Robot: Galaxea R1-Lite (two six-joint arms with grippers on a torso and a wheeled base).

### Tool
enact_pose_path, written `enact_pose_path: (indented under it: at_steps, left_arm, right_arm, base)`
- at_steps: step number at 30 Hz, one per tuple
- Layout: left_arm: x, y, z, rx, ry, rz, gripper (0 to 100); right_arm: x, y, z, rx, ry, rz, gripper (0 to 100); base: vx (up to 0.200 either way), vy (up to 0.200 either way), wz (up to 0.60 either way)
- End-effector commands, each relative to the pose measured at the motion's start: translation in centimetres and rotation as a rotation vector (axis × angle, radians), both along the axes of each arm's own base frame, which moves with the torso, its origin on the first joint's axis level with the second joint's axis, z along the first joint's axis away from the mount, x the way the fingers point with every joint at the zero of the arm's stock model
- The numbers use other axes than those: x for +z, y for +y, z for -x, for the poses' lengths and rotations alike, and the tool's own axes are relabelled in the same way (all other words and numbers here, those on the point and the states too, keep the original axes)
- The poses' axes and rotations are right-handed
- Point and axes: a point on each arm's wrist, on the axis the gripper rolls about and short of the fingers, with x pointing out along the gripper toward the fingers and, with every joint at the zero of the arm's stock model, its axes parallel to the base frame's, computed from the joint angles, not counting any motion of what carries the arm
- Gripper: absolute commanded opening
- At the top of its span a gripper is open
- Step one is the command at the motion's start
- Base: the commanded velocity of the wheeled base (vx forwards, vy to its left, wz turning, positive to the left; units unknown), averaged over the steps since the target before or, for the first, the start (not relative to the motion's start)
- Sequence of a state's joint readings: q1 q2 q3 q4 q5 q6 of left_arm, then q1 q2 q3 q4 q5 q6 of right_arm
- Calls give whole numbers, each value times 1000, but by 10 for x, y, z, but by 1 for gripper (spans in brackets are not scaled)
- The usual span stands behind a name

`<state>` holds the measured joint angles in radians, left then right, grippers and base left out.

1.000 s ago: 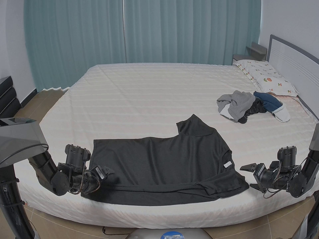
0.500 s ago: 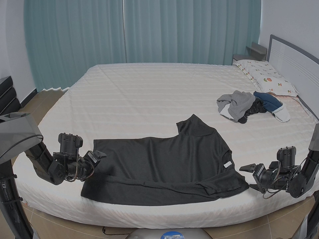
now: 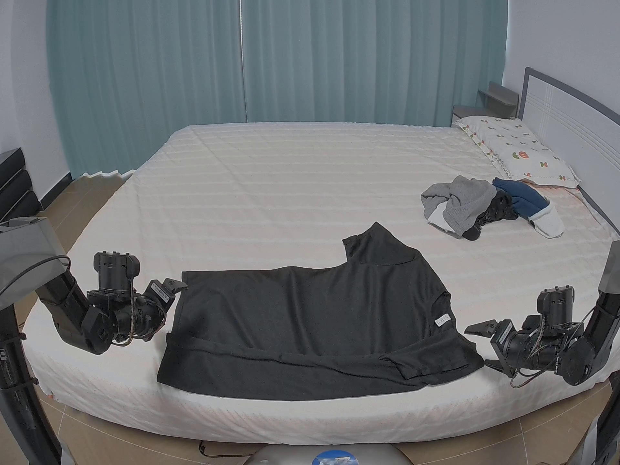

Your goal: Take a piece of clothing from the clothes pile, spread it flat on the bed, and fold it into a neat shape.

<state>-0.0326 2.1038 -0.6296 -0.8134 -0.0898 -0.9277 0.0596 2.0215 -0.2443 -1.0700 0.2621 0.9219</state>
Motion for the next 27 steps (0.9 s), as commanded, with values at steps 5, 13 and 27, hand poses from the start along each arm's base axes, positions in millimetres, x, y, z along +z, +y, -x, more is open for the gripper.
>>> enact_pose_path:
  at_steps: [5, 13, 27]
  left_arm:
    - [-20, 3, 24, -128, 91, -46, 100]
    - [-33, 1, 23, -165, 125, -55, 100]
    - [-27, 2, 25, -147, 114, -64, 0]
  right_arm:
    - [0, 0, 0, 0, 1, 0, 100]
    - [-6, 0, 0, 3, 16, 6, 100]
    - [-4, 0, -1, -1, -60, 12, 100]
  base:
    - [0, 0, 0]
    - [0, 0, 0]
    - [0, 0, 0]
